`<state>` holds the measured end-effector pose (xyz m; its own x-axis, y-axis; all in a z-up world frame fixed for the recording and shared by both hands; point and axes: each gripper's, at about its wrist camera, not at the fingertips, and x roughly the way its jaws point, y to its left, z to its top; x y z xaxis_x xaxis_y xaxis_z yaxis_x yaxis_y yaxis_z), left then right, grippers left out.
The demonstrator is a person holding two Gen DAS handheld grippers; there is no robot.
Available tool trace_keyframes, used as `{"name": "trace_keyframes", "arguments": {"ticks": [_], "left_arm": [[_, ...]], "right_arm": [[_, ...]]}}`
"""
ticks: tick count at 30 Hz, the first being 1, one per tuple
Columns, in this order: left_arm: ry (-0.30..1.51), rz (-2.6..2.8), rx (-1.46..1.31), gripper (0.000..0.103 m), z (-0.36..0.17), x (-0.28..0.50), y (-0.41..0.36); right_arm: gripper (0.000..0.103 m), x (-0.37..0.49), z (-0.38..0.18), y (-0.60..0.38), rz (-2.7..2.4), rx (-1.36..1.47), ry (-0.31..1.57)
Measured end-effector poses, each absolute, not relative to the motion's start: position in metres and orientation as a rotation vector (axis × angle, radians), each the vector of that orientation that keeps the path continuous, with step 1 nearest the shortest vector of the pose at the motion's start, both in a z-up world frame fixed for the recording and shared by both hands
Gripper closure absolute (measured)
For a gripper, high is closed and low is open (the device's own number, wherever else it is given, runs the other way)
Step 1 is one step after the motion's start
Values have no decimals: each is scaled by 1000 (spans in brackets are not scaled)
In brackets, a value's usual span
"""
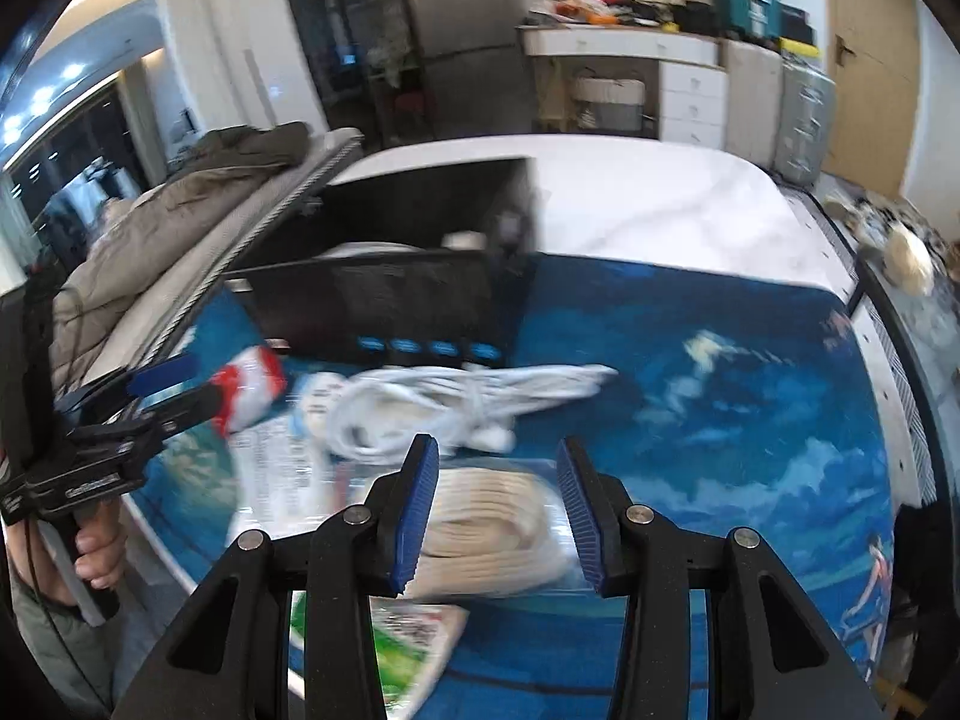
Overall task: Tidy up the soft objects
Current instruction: 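Grasp the red balloon glue bag with the left tool, then grasp the bag of coiled white cord with the right tool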
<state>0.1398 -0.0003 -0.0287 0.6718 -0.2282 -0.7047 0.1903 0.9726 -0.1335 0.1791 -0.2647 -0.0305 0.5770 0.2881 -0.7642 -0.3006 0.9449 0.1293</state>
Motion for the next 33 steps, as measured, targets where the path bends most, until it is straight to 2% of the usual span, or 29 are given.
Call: {"name": "trace_keyframes", "arguments": {"ticks": [8, 11, 23, 25, 28, 32, 33], "left_arm": [[849, -235, -47, 35, -50, 152, -3], [857, -255, -72, 59, -51, 149, 0], [882, -289, -48, 58, -45, 120, 3], [872, -300, -57, 51, -42, 118, 4], [871, -302, -67, 49, -40, 116, 7], [870, -301, -74, 48, -39, 116, 9], [868, -293, -72, 45, -40, 116, 9]], "right_arm": [[61, 199, -52, -285, 247, -33, 933], [61, 196, -53, -289, 246, -43, 939], [61, 141, -45, -291, 348, -31, 955], [42, 131, -39, -278, 425, -74, 927], [24, 121, -34, -253, 551, -154, 914], [23, 125, -46, -237, 558, -246, 968], [23, 128, -51, -234, 552, -266, 981]]}}
